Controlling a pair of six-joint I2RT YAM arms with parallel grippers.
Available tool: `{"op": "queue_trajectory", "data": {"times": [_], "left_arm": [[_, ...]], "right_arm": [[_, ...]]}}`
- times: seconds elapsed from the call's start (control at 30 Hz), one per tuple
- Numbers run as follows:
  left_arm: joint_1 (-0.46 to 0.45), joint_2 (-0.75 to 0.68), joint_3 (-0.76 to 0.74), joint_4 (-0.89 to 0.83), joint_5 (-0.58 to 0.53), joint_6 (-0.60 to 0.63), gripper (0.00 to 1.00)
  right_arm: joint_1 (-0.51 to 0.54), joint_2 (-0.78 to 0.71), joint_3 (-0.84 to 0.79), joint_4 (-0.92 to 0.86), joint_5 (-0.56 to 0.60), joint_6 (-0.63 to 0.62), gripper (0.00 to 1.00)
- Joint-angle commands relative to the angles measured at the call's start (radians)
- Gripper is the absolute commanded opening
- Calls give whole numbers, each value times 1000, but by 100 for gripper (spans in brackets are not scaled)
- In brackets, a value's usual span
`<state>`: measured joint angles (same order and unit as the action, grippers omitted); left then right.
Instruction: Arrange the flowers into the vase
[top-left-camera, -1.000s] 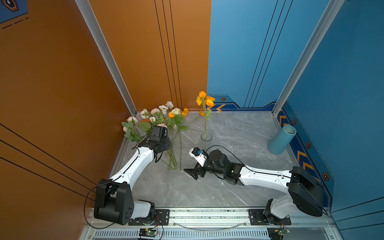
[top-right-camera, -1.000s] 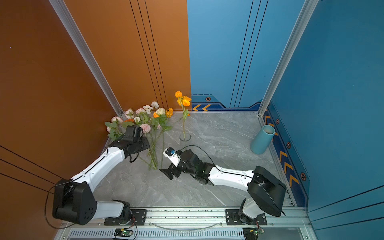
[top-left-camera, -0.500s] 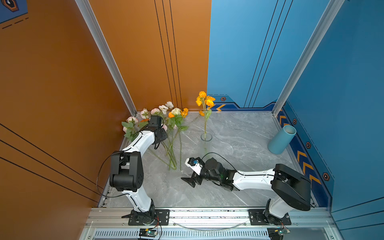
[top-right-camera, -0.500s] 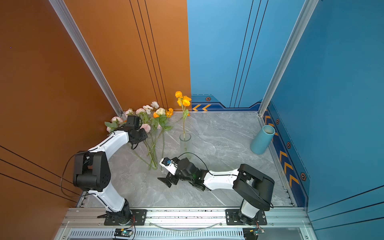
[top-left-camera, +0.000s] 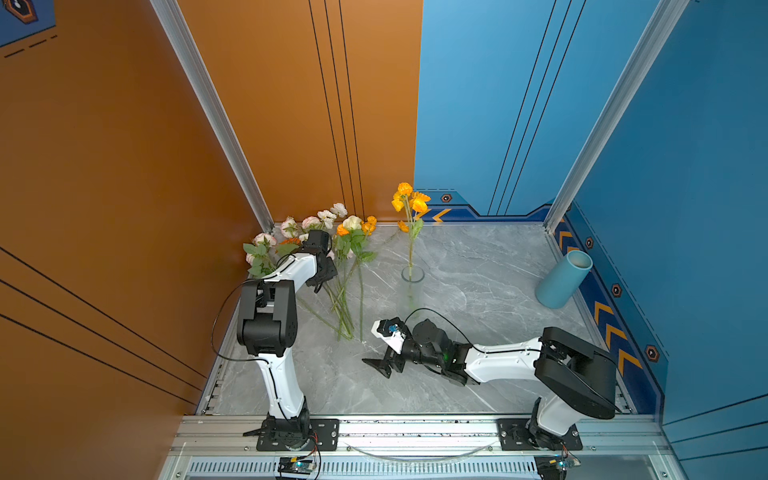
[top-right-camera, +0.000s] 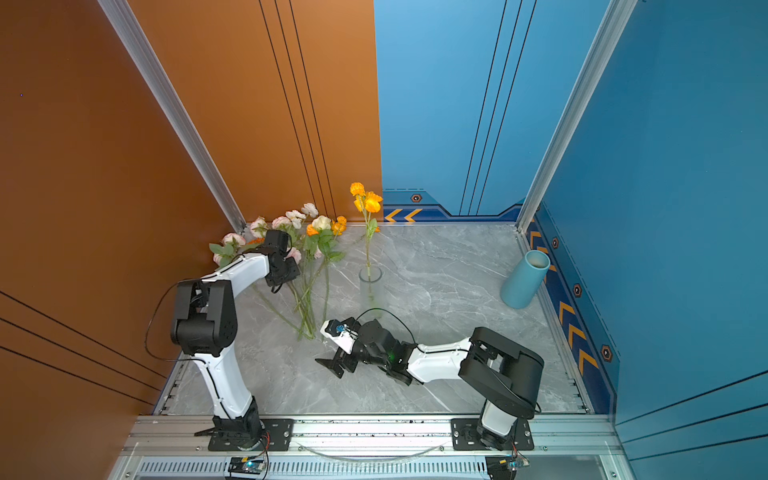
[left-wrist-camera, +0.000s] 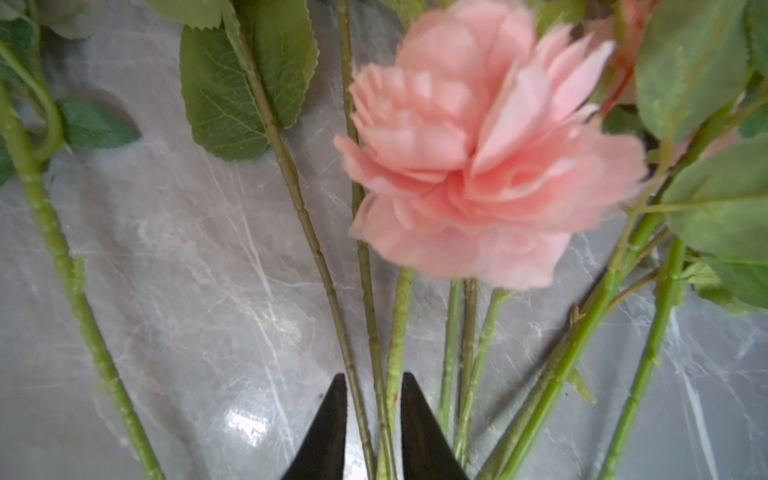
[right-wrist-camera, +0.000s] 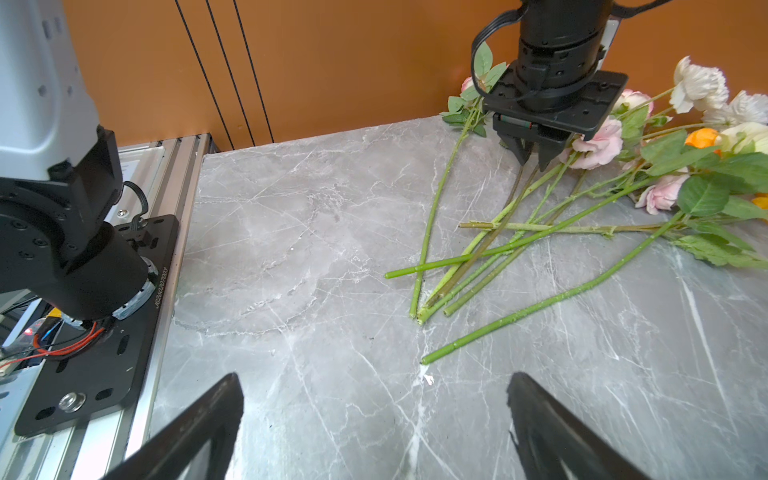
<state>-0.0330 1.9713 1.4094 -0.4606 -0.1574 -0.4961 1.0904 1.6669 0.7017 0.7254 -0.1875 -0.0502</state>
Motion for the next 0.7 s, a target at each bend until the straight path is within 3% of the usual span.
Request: {"op": "queue_trajectory", "data": {"times": [0.0,0.67], "left_arm": [[18,39,39,-13,-32,17,24],[15,129,115,-14,-34,8,22]], "right_arm": [[5,16,-4,21,-8,-20,100],[-1,27,-15,53,-7,-27,100]]}}
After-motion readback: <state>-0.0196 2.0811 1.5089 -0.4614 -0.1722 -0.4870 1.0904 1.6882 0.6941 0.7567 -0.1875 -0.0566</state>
